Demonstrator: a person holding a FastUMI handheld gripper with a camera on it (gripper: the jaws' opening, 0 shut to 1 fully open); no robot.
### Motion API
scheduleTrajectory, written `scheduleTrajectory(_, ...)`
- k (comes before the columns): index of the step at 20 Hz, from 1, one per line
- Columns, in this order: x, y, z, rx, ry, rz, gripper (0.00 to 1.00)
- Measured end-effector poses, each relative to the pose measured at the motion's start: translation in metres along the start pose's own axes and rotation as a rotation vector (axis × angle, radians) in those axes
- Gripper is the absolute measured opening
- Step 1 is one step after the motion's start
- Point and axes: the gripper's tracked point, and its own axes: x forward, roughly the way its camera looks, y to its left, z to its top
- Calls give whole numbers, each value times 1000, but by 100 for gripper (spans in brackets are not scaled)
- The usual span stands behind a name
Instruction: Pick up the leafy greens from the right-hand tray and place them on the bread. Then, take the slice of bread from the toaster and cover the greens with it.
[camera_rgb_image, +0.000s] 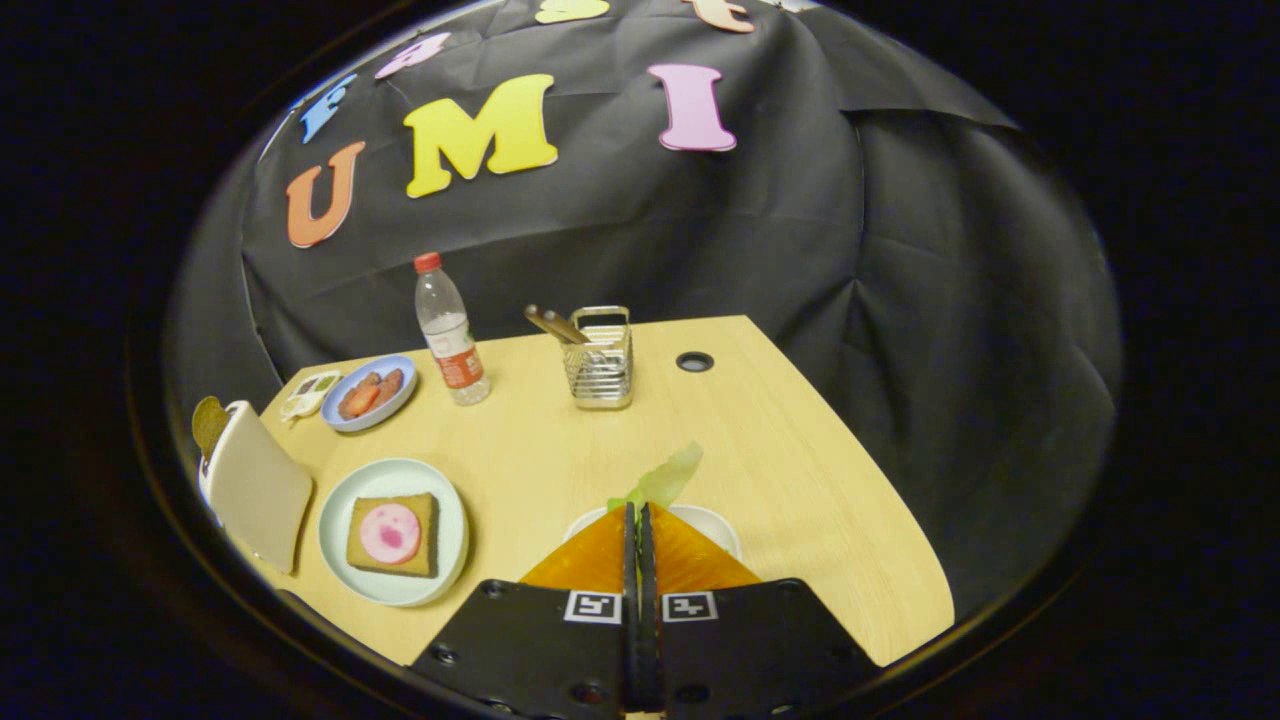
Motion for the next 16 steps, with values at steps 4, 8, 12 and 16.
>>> scheduleTrajectory(4, -25, 40, 9, -50, -40, 25, 0)
scheduleTrajectory(8, -45, 91, 12, -81, -58, 77, 0)
scheduleTrajectory(12, -58, 152, 15, -131, -81, 138, 0)
scheduleTrajectory(16, -56, 218, 11, -169, -81, 203, 0)
